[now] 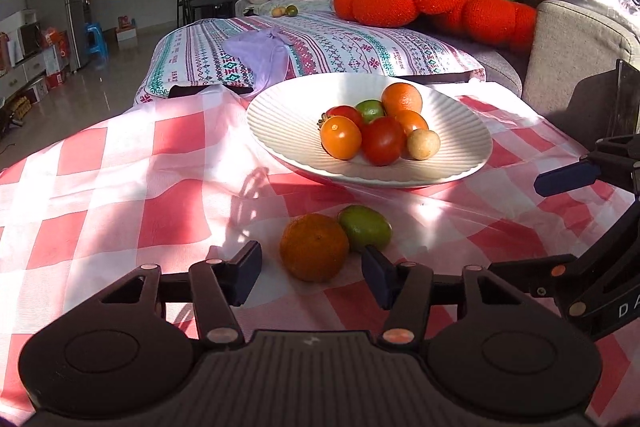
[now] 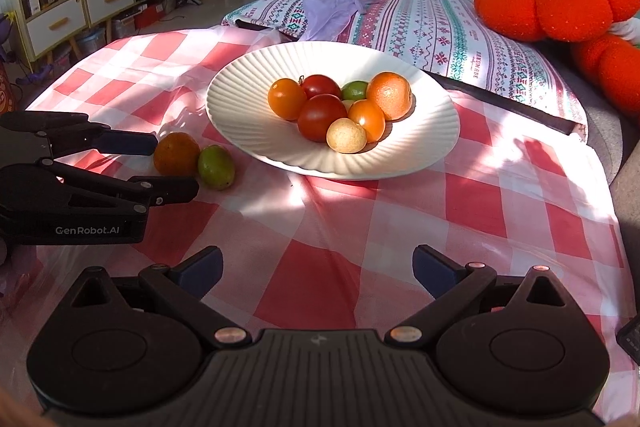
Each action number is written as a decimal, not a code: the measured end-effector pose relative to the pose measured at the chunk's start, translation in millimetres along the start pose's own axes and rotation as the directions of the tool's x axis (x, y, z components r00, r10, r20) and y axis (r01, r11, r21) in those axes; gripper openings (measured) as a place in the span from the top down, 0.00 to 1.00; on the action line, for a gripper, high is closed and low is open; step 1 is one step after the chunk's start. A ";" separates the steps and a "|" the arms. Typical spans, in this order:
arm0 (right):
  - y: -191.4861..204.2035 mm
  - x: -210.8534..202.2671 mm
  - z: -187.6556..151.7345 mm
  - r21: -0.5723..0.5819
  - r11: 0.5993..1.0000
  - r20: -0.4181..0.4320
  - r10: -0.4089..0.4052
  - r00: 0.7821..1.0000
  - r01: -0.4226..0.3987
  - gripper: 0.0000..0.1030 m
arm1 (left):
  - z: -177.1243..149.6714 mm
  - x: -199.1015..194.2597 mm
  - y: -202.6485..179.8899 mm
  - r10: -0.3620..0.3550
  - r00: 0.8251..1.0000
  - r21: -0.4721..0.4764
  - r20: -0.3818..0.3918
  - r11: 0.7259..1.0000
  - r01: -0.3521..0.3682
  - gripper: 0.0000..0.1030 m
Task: Organize fruits
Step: 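Withdraw both tools from the plate toward the last orange and lime, then grasp the orange with the left tool while the right tool grasps the green lime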
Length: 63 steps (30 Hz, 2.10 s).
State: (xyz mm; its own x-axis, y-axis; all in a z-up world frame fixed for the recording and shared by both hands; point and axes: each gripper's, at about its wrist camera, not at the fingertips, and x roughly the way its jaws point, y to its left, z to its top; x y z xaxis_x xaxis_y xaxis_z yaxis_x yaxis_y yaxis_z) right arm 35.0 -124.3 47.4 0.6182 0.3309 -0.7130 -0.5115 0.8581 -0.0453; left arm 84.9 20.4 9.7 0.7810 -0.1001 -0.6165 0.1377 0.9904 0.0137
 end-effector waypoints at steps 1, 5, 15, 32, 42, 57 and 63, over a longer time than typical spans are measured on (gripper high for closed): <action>0.6 0.2 0.2 -0.001 1.000 -0.001 0.000 1.000 0.000 0.02 | 1.3 -0.1 1.1 -0.001 1.000 -0.006 0.000 1.000 0.001 0.44; 3.8 1.8 1.2 -0.007 1.000 -0.003 -0.001 1.000 0.001 0.02 | 6.1 -1.3 3.3 -0.021 1.000 -0.026 0.001 0.999 0.021 0.56; 16.1 9.9 7.2 -0.018 1.000 -0.008 0.001 1.000 -0.001 0.02 | 8.1 -9.1 8.8 -0.014 1.000 -0.035 -0.019 0.999 0.014 0.58; 54.0 35.5 28.0 -0.043 0.995 -0.002 0.094 0.996 -0.094 0.27 | 17.3 -23.6 34.3 0.086 0.993 -0.099 -0.078 0.991 -0.093 0.58; 64.1 34.8 32.8 -0.067 0.993 0.021 0.103 0.994 -0.102 0.50 | 18.0 -23.4 36.5 0.085 0.993 -0.114 -0.086 0.989 -0.095 0.58; 68.3 32.6 35.7 -0.088 0.989 0.018 0.118 0.993 -0.116 0.75 | 14.3 -22.9 32.0 0.070 0.993 -0.114 -0.099 0.990 -0.081 0.58; 70.2 29.5 36.6 -0.096 0.988 0.011 0.120 0.993 -0.119 0.76 | 13.7 -22.3 33.5 0.062 0.992 -0.131 -0.110 0.988 -0.076 0.58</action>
State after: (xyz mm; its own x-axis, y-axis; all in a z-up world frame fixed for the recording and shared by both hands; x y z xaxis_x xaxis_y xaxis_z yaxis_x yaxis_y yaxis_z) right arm 39.2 -39.9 48.7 0.5586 0.4362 -0.7055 -0.6363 0.7709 -0.0272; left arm 80.4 54.6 34.7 0.7165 -0.0273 -0.6970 -0.0034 0.9991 -0.0426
